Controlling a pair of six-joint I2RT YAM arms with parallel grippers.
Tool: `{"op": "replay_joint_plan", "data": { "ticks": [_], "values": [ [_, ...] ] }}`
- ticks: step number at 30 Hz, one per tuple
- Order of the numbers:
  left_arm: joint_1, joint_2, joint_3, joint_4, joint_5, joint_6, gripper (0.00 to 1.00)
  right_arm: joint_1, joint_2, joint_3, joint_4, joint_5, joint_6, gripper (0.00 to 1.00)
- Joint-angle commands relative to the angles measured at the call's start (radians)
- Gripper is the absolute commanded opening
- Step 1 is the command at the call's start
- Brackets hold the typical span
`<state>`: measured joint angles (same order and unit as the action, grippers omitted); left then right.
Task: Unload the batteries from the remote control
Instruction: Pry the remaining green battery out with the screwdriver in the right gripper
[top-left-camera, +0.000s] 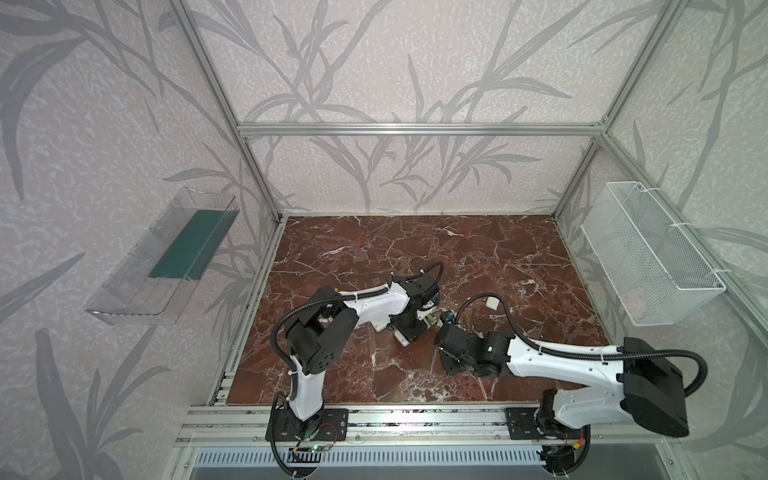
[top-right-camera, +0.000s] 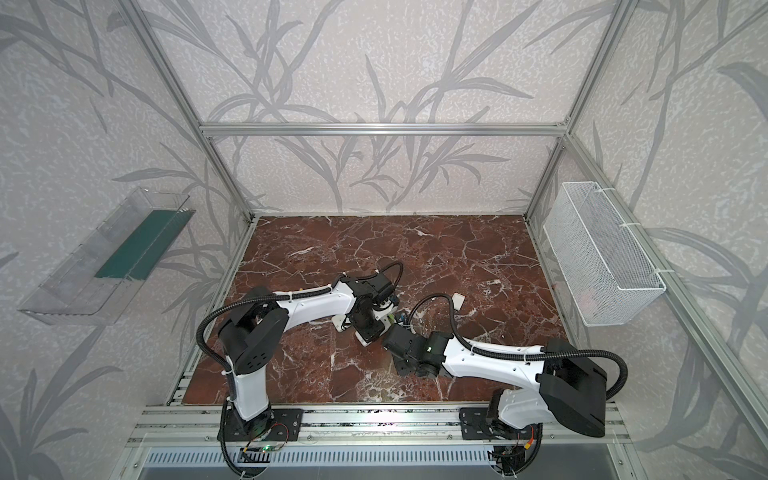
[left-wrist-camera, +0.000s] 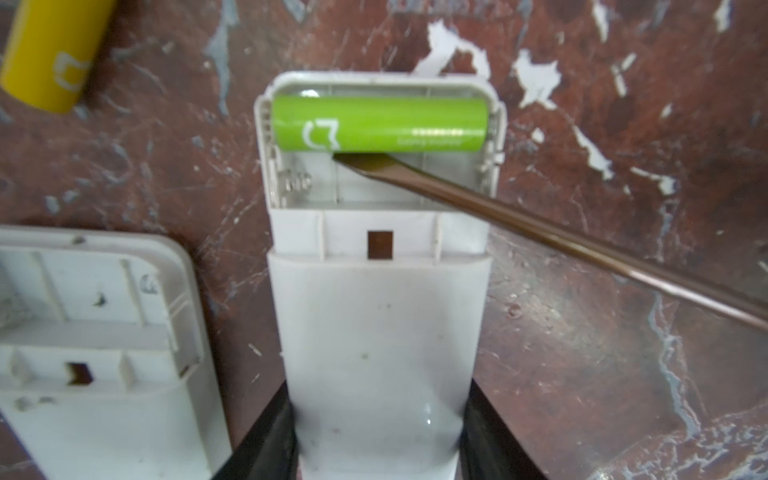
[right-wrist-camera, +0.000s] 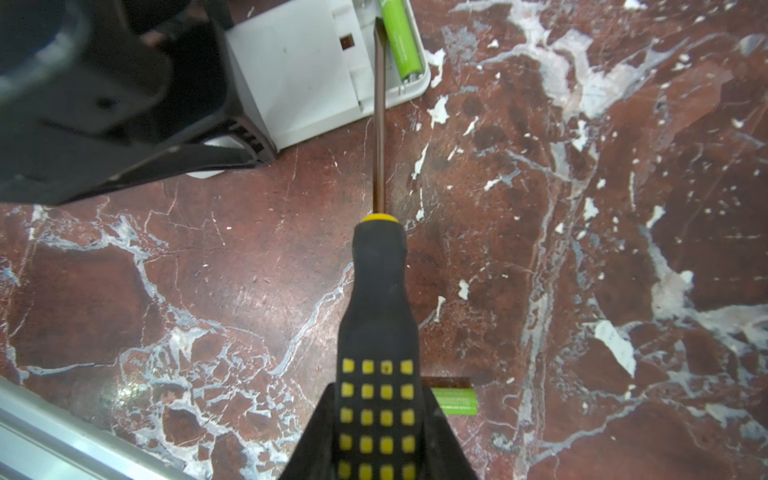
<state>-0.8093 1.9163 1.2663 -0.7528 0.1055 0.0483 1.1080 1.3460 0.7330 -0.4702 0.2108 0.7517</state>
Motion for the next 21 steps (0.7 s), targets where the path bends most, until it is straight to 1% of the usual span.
{"op": "replay_joint_plan", "data": {
  "ticks": [1,11,14,21],
  "values": [
    [-0.01,0.038,0.011,-0.005,0.038,-0.025,0.39,-0.005,0.016,0.001,0.008,0.029,0.025,0.0],
    [-0.01,0.036,0.011,-0.002,0.08,-0.047,0.38,-0.004,0.029,-0.069,0.143,0.015,0.037,0.0],
    [-0.011,0.032,0.011,-0.002,0.079,-0.047,0.38,-0.002,0.032,-0.082,0.161,0.009,0.038,0.0],
    [-0.01,0.035,0.02,-0.016,0.091,-0.048,0.38,0.005,-0.024,-0.133,0.203,0.05,0.037,0.0]
  ]
}}
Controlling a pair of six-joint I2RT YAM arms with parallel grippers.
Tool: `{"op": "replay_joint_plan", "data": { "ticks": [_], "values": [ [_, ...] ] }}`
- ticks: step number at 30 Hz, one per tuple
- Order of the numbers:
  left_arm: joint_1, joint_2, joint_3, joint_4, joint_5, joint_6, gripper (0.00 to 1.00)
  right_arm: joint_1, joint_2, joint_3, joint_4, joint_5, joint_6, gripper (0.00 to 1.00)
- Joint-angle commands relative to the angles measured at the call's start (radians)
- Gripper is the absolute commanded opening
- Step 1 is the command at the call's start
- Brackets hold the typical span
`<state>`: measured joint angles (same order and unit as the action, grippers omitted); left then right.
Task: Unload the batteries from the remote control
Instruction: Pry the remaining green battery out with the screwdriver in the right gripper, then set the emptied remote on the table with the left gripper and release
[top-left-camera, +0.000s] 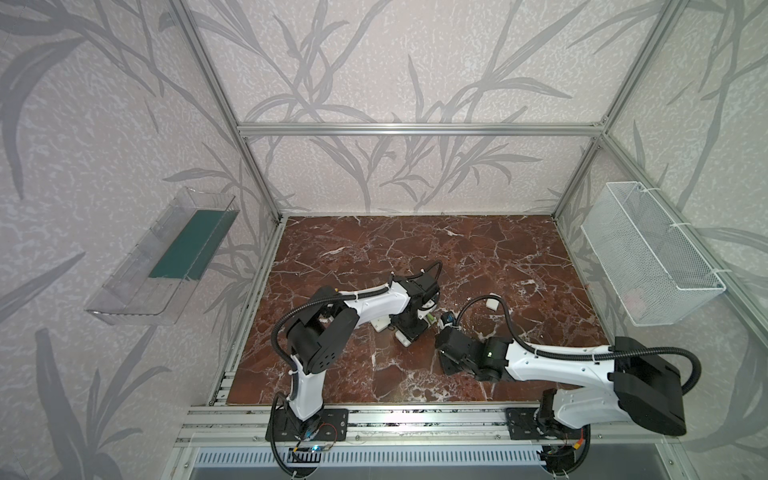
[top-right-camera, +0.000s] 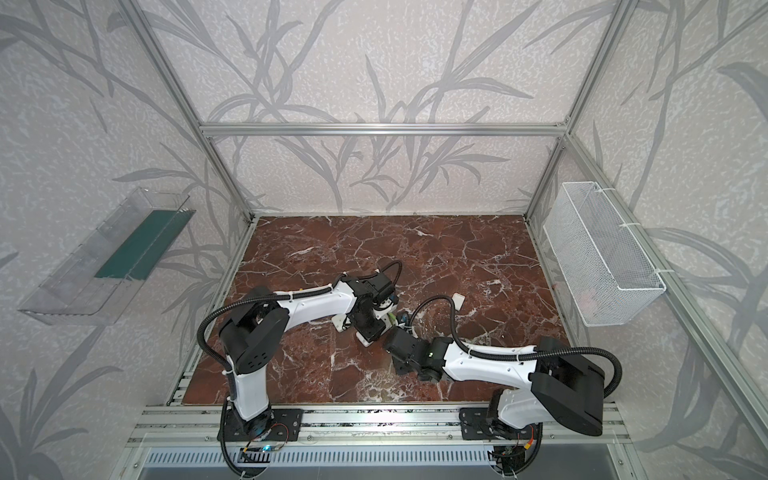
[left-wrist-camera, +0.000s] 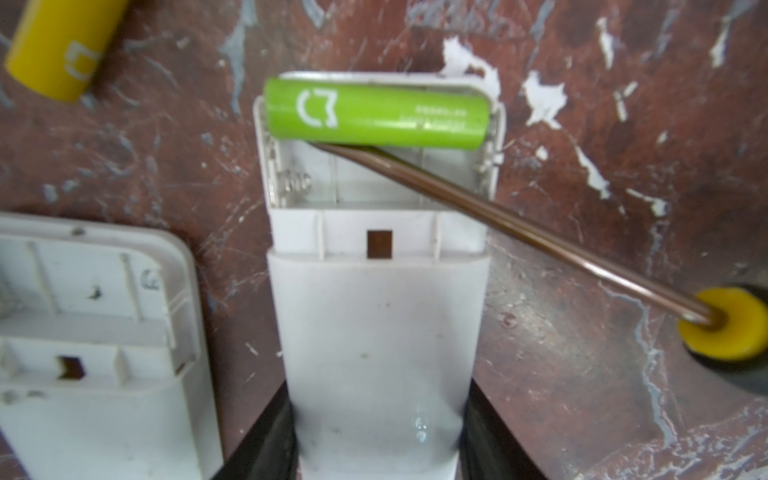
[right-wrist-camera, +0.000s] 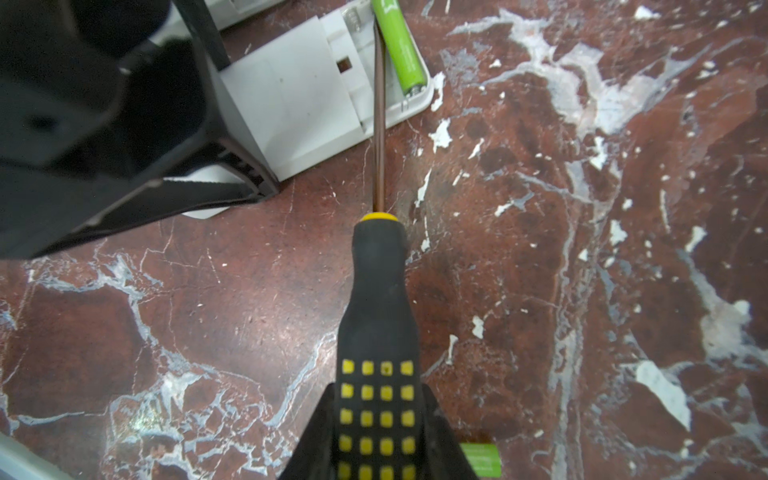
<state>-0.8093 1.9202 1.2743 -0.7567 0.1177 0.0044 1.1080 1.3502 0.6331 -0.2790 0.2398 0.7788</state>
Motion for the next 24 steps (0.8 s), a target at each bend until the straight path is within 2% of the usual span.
{"op": "replay_joint_plan", "data": {
  "ticks": [1,13,19,24],
  "values": [
    [-0.01,0.03,0.013,-0.012,0.084,-0.005,0.38,0.006,-0.04,-0.042,0.019,0.028,0.009,0.0],
    [-0.008,0.039,0.019,-0.027,0.061,-0.004,0.38,0.006,-0.115,-0.078,0.022,0.044,-0.016,0.0],
    [0.002,0.022,0.013,-0.017,0.039,-0.001,0.48,0.0,-0.201,-0.081,-0.024,0.13,-0.028,0.0],
    [0.006,-0.028,0.021,0.006,0.046,0.016,0.54,-0.078,-0.244,-0.124,-0.019,0.11,-0.05,0.0]
  ]
}}
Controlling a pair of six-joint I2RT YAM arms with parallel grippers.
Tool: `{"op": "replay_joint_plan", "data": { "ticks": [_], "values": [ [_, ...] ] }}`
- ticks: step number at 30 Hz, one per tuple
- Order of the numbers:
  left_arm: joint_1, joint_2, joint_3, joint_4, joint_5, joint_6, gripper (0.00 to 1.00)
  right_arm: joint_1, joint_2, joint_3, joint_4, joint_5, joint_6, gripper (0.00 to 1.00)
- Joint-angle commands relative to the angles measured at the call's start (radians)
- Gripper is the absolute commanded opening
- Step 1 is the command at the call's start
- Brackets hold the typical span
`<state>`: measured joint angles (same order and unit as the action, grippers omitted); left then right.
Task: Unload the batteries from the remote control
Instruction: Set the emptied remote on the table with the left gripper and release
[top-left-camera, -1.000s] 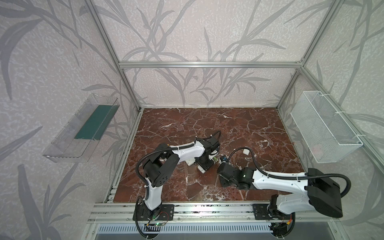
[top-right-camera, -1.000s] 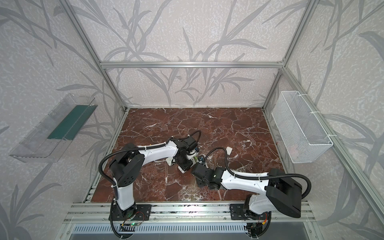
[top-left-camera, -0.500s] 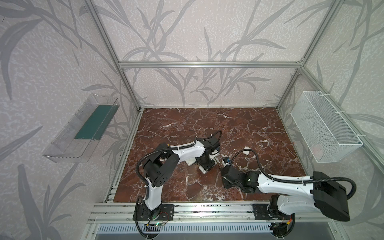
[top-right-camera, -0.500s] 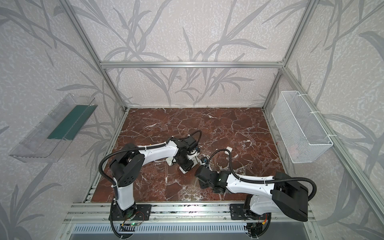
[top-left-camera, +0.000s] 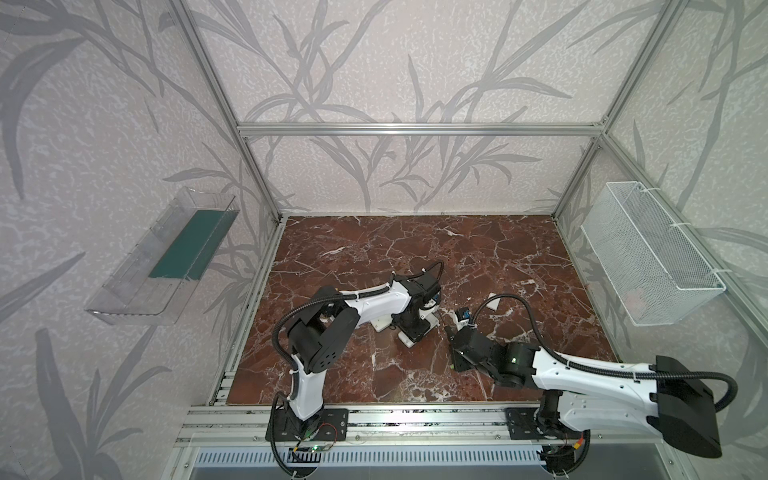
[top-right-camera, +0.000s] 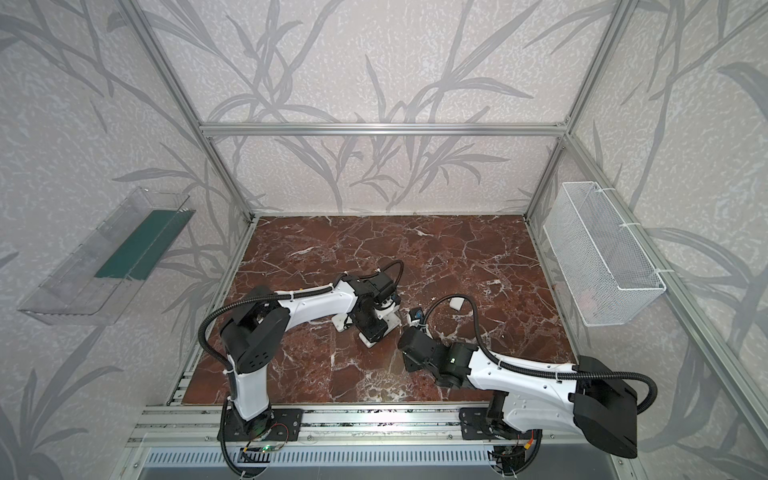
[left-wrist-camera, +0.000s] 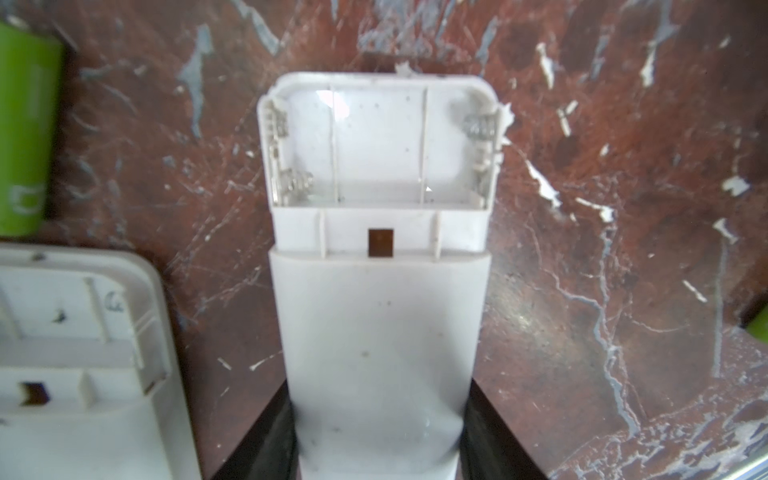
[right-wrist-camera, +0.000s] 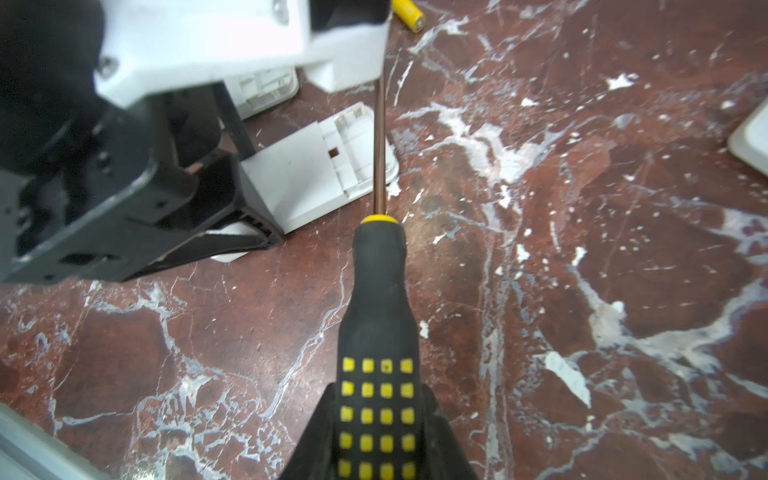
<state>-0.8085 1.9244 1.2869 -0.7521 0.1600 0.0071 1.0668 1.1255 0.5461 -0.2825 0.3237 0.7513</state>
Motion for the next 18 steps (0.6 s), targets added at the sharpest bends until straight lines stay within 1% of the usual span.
{"op": "replay_joint_plan", "data": {
  "ticks": [1,6,10,12,13,15,16,18],
  "values": [
    [0.004,-0.044,0.013,0.003,0.01,0.018,0.55,-0.067,-0.018,-0.049,0.003,0.012,-0.033,0.0],
    [0.013,-0.12,0.042,0.021,0.018,0.03,0.6,-0.141,0.025,-0.095,0.116,-0.064,-0.078,0.0],
    [0.031,-0.158,0.054,0.031,0.032,0.036,0.63,-0.16,0.086,-0.101,0.192,-0.098,-0.103,0.0],
    [0.043,-0.166,0.056,0.029,0.028,0.036,0.74,-0.166,0.127,-0.096,0.214,-0.107,-0.107,0.0],
    [0.049,-0.167,0.057,0.027,0.022,0.035,0.77,-0.17,0.144,-0.093,0.217,-0.107,-0.106,0.0],
    [0.062,-0.173,0.053,0.024,0.01,0.029,0.8,-0.184,0.174,-0.086,0.223,-0.106,-0.107,0.0],
    [0.068,-0.179,0.052,0.023,0.005,0.026,0.8,-0.19,0.184,-0.083,0.226,-0.105,-0.136,0.0],
    [0.089,-0.202,0.035,0.039,-0.003,0.01,0.8,-0.209,0.202,-0.08,0.235,-0.106,-0.151,0.0]
  ]
}}
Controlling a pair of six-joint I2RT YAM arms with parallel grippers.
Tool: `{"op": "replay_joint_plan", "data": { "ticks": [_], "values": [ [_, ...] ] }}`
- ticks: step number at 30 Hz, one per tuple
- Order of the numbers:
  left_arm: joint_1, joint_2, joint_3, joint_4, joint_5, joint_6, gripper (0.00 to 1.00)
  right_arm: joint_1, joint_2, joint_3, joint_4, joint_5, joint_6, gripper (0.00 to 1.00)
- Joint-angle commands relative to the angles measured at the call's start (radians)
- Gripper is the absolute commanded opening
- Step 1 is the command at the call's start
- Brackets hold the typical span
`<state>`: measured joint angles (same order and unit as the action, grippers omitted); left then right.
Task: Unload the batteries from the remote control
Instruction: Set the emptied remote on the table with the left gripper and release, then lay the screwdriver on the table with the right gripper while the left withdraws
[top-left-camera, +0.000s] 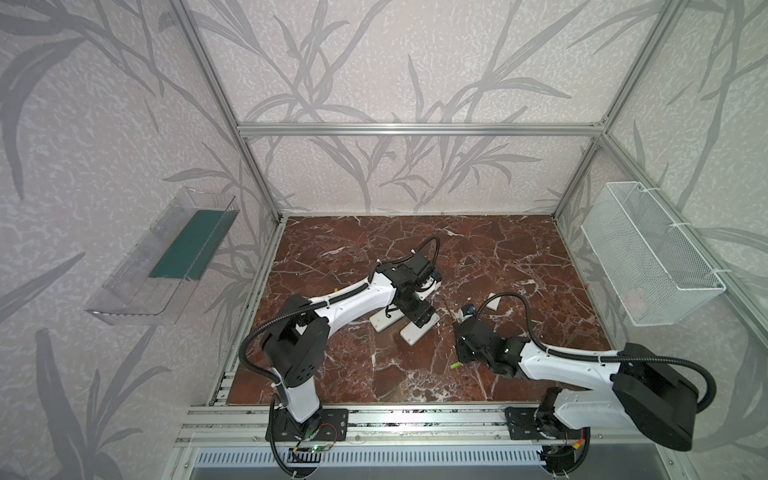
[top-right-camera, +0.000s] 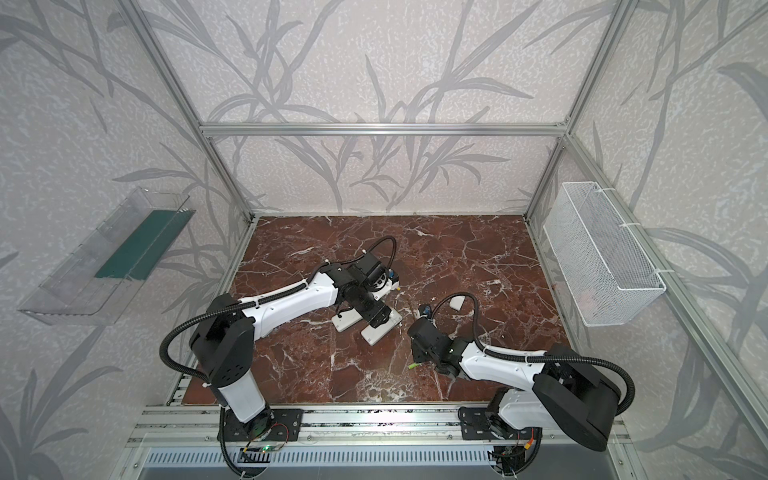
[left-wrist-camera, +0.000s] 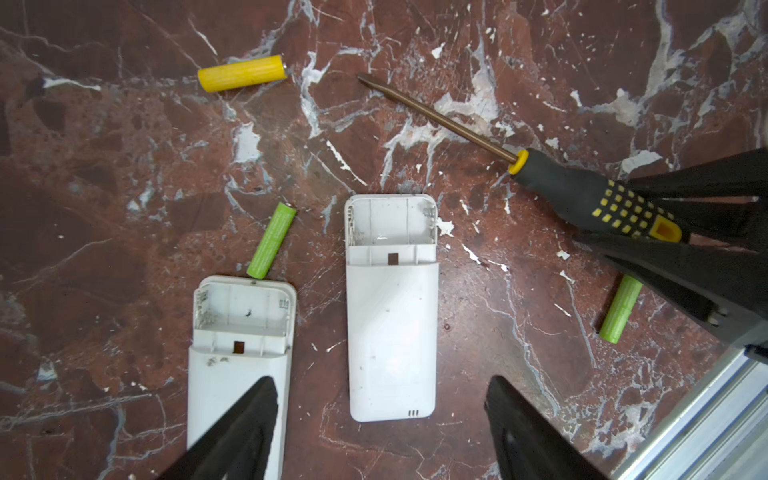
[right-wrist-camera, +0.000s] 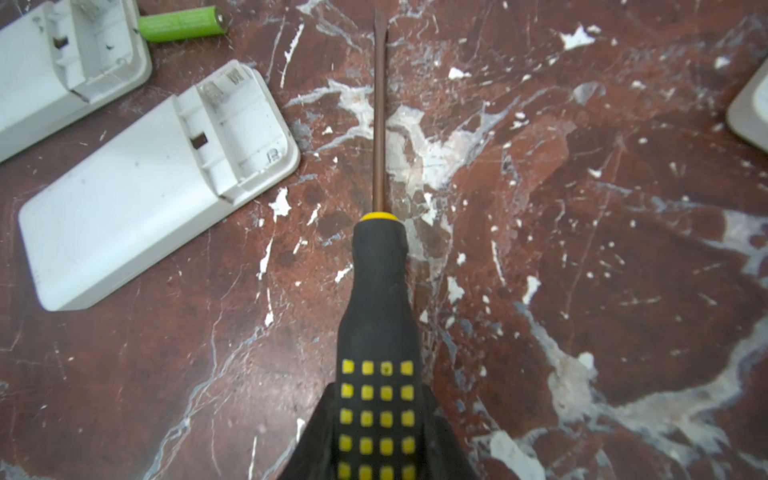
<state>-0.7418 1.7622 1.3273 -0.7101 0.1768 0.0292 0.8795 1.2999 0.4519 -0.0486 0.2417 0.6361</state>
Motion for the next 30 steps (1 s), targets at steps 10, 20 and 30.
{"op": "replay_joint_plan", "data": {
  "ticks": [10,20,30],
  "values": [
    [0.135,-0.28,-0.207,0.233,-0.136,-0.158,0.8,-0.065,0.171,0.065,-0.006,-0.061,-0.058,0.1],
    [0.26,-0.473,-0.349,0.317,-0.249,-0.215,0.83,-0.065,0.182,0.07,0.0,-0.045,-0.051,0.45],
    [0.427,-0.586,-0.501,0.415,-0.386,-0.247,0.83,-0.098,0.031,0.152,-0.115,-0.019,-0.151,0.9]
  ]
}}
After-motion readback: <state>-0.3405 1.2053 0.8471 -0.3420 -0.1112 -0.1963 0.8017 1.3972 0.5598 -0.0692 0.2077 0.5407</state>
